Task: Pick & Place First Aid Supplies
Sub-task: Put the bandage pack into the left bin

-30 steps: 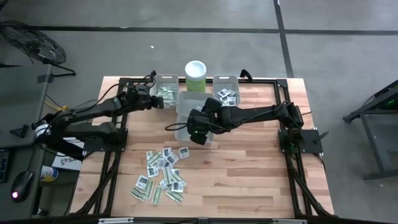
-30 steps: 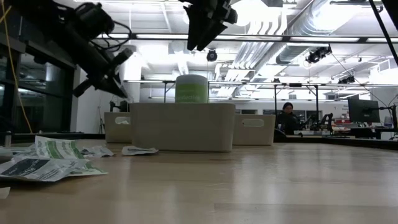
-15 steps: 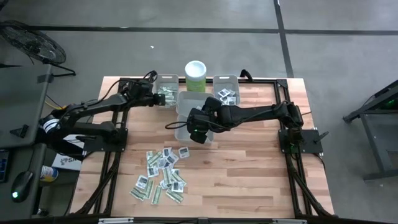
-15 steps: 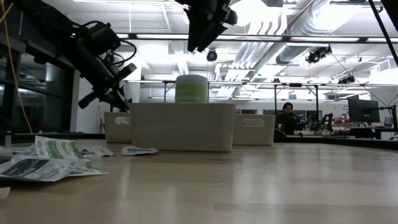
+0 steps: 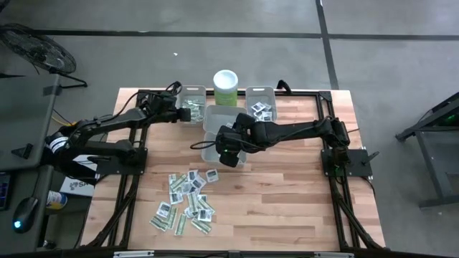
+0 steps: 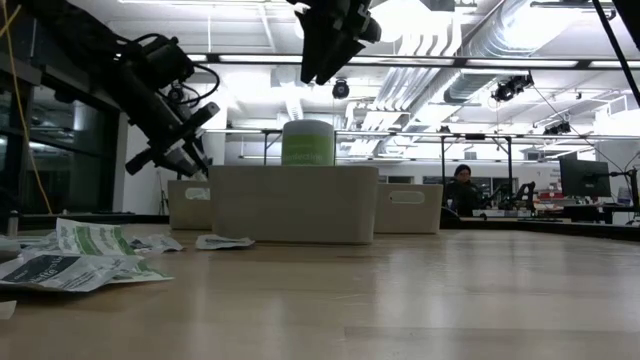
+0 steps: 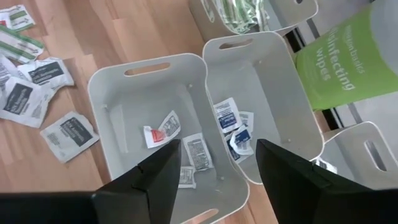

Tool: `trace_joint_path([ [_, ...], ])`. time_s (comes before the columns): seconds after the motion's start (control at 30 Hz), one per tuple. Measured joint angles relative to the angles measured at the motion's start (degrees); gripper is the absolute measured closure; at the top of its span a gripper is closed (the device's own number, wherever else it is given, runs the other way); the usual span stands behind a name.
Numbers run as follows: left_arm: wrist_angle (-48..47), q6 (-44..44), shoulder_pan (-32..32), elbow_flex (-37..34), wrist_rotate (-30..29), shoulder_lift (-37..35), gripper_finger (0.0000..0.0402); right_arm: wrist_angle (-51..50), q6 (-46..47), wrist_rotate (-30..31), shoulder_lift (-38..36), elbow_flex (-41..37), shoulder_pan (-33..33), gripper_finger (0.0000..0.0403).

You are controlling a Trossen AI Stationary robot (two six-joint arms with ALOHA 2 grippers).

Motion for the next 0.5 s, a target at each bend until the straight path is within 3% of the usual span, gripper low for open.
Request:
trace_joint_path([
  [0.2,-0.04,2.08,0.02,0.00,-1.13,-1.33,0.0250,-0.08,0.94,-0.32,0.02,0.00,0.42,0.0203],
  [0.5,-0.07,10.07,-0.11,0.00,-1.46,-3.88,0.0242,-1.57,3.16,-3.86,0.02,0.00,0.57,0.0203],
])
